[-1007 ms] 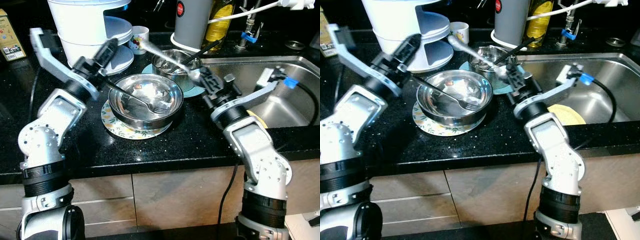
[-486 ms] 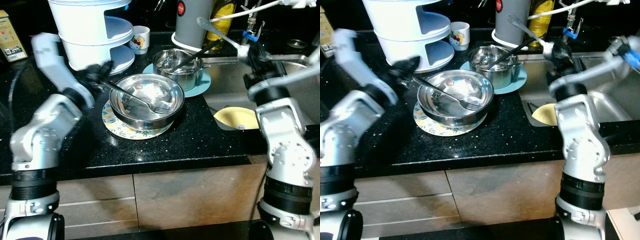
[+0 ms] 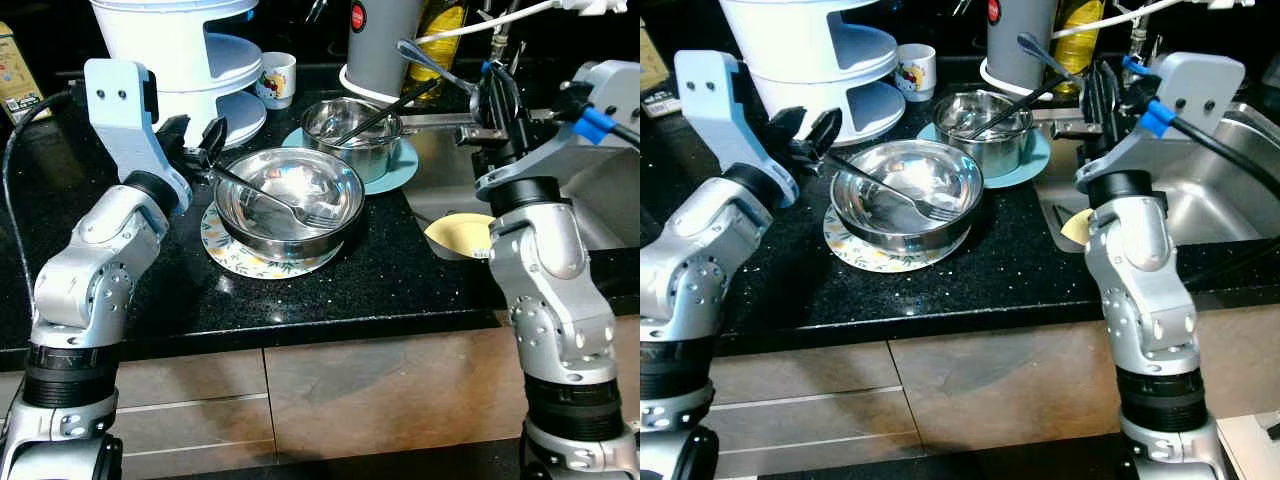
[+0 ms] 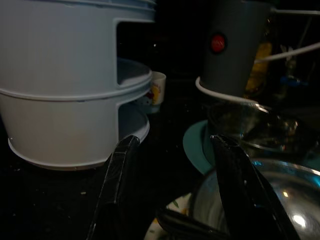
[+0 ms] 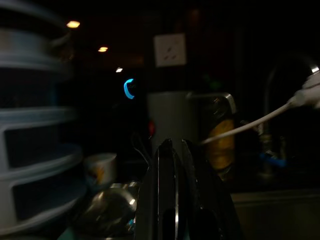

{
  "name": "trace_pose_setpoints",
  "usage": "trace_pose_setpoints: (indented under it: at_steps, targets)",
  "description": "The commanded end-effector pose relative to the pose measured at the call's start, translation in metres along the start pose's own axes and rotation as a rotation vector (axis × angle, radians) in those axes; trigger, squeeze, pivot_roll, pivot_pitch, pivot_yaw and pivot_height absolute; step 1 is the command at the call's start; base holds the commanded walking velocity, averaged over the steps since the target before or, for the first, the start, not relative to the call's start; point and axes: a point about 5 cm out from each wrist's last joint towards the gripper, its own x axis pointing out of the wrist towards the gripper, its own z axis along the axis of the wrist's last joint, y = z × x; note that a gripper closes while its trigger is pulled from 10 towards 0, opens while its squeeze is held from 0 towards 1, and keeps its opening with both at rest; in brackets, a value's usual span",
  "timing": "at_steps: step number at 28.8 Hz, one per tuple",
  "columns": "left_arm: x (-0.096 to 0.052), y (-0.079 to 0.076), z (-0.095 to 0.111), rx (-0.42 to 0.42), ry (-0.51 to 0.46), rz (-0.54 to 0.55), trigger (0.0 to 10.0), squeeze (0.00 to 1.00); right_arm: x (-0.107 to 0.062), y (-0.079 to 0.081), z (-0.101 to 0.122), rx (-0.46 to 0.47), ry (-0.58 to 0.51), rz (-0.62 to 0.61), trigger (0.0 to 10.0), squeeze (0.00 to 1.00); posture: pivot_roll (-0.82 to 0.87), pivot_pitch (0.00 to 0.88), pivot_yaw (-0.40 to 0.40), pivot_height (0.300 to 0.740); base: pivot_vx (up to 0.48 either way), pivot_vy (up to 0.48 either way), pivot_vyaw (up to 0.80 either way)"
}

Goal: Kitchen organization

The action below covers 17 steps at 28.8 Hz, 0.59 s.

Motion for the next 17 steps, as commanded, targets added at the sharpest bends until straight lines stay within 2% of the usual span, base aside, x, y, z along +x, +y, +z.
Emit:
trace_pose_setpoints:
  at_steps: [1,10,12,17]
  targets:
    - [-0.0013,-0.0081,-0.0023,0.019,-0.007,-0.029,10.0,0.0,-0.0039,0.007,-0.0011,-0.016,-0.005,0.024,10.0,0.0,-0.01,0.228,0.022,0.74,0.0,0.0,0.0]
    - [-0.0013,-0.0088,-0.0011,0.014,-0.016,-0.032,10.0,0.0,-0.0063,0.0051,-0.0069,-0.001,0.013,0.004,10.0,0.0,-0.01,0.225,0.025,0.74,0.0,0.0,0.0]
    - [-0.0012,-0.0081,-0.0017,-0.008,-0.011,-0.021,10.0,0.0,-0.0067,0.0044,-0.0083,0.01,0.021,-0.001,10.0,0.0,-0.01,0.225,0.025,0.74,0.0,0.0,0.0]
    - [-0.0015,-0.0079,-0.0011,0.011,-0.016,-0.02,10.0,0.0,-0.0073,0.0047,-0.0102,0.012,0.028,-0.001,10.0,0.0,-0.01,0.225,0.025,0.74,0.0,0.0,0.0]
